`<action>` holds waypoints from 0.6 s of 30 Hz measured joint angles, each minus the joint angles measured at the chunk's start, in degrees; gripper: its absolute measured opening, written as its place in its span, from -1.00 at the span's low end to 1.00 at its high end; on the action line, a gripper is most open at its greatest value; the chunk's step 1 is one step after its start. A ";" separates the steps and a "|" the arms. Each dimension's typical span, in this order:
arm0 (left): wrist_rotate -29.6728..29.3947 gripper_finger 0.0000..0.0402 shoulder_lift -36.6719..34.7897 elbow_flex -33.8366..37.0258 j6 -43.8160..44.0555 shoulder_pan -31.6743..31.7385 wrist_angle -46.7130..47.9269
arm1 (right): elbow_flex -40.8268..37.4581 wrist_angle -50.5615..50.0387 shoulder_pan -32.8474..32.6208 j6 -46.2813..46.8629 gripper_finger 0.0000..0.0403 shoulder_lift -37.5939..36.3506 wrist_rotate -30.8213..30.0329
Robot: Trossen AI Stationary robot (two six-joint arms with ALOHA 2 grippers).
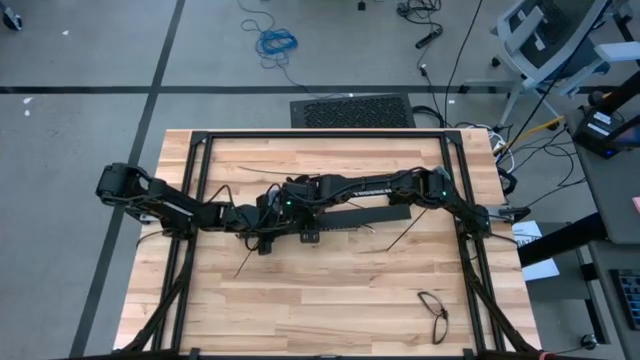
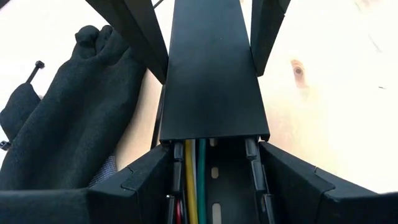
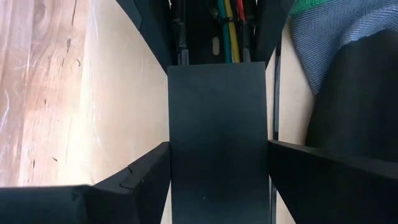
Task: Ziptie cables
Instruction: Close the cable duct
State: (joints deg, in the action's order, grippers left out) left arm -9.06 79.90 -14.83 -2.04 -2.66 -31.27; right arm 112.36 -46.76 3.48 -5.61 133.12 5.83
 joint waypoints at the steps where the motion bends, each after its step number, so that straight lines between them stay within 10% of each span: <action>1: 0.00 0.14 0.00 0.00 0.00 0.00 -0.03 | 0.00 0.01 0.04 -0.06 0.19 0.04 0.15; 18: -0.37 0.14 -0.02 -0.18 -2.25 0.04 0.38 | -0.11 0.12 0.05 -0.83 0.19 0.28 0.29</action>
State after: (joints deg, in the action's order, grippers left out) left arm -9.43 79.88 -15.01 -4.29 -2.62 -30.89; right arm 112.25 -46.64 3.53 -6.44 133.40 6.12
